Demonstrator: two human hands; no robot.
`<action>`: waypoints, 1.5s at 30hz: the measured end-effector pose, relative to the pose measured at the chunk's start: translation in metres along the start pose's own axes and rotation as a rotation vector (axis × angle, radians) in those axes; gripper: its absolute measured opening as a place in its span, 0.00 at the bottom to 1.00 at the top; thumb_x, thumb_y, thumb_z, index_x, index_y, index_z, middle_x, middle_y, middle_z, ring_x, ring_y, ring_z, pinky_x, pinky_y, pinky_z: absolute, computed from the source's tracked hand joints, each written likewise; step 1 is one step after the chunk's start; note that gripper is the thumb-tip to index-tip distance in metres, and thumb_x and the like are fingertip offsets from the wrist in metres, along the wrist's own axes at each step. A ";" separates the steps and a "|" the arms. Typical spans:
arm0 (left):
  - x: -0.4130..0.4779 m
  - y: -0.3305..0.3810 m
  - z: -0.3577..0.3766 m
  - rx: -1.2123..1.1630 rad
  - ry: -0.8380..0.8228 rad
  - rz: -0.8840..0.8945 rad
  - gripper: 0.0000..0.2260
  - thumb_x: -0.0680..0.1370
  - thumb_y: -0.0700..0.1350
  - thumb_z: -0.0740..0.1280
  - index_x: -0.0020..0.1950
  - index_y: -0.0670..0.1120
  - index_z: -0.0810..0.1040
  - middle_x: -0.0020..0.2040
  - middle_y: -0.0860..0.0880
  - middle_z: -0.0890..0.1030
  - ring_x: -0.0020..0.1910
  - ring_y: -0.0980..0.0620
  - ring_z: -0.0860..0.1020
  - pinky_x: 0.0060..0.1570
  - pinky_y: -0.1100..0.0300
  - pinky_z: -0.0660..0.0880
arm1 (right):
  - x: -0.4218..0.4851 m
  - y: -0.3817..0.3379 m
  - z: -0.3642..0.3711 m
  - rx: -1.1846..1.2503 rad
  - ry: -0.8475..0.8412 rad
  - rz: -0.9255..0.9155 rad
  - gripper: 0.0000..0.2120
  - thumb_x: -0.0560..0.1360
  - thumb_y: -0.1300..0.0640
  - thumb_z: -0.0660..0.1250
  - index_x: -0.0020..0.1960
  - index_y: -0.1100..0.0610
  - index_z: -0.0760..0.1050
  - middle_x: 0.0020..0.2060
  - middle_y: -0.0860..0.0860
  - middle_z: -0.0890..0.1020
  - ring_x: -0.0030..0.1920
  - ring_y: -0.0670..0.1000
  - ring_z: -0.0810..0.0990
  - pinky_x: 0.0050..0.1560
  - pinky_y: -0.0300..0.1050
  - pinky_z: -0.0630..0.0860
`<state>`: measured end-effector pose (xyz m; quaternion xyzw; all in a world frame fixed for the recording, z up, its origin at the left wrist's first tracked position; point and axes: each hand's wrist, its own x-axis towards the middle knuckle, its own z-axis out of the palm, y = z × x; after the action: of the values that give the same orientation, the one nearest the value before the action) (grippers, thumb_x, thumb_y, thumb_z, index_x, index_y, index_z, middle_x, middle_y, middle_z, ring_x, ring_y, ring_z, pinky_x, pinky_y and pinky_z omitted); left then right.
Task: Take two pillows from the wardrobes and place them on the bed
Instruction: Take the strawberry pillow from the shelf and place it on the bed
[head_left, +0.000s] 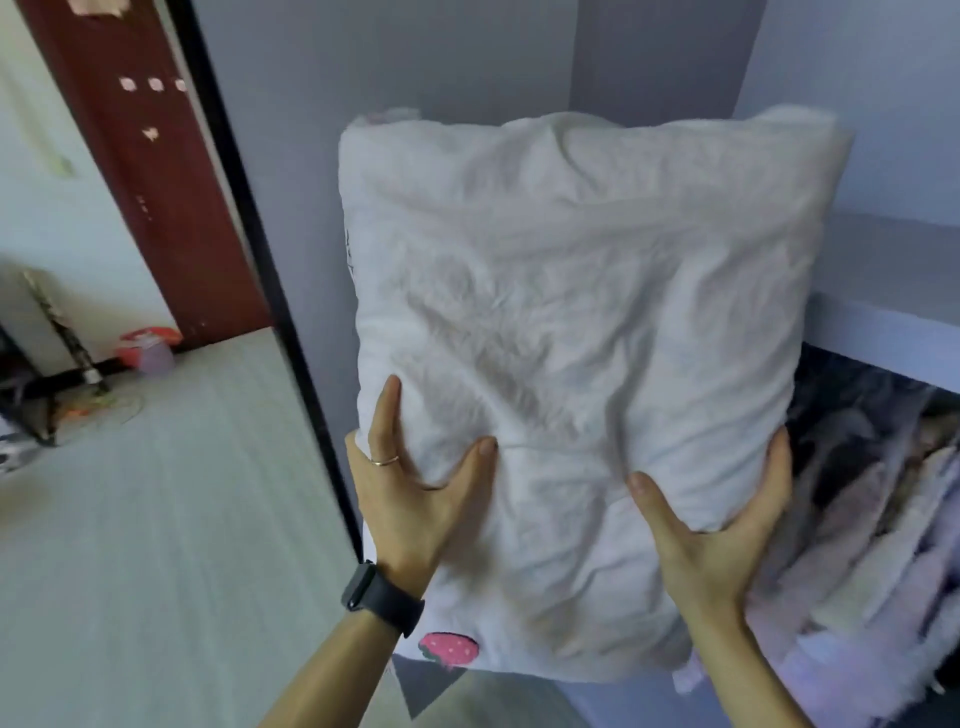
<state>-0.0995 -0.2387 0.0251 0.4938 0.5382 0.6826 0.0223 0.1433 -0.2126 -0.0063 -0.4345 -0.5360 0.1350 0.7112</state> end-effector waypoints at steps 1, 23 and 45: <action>-0.002 -0.005 -0.018 0.035 0.038 0.049 0.42 0.66 0.66 0.76 0.76 0.60 0.63 0.62 0.71 0.66 0.63 0.70 0.69 0.60 0.77 0.64 | -0.009 0.001 0.013 0.026 -0.030 0.004 0.54 0.64 0.41 0.80 0.81 0.49 0.55 0.79 0.40 0.61 0.79 0.47 0.61 0.77 0.40 0.60; -0.072 -0.006 -0.345 0.735 0.899 -0.014 0.40 0.72 0.64 0.72 0.78 0.51 0.61 0.72 0.54 0.65 0.74 0.54 0.65 0.74 0.54 0.63 | -0.176 -0.153 0.240 0.607 -0.822 -0.163 0.50 0.66 0.41 0.80 0.79 0.55 0.59 0.68 0.33 0.65 0.69 0.38 0.66 0.70 0.37 0.65; 0.084 -0.153 -0.531 0.796 0.867 -0.291 0.49 0.61 0.67 0.78 0.77 0.59 0.59 0.69 0.57 0.64 0.65 0.67 0.62 0.58 0.85 0.55 | -0.288 -0.210 0.574 0.687 -1.064 -0.026 0.50 0.65 0.40 0.81 0.79 0.45 0.58 0.66 0.24 0.65 0.68 0.34 0.67 0.66 0.25 0.62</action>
<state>-0.5899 -0.5060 -0.0001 0.0623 0.7744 0.5578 -0.2922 -0.5314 -0.2531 -0.0040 -0.0484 -0.7474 0.4883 0.4479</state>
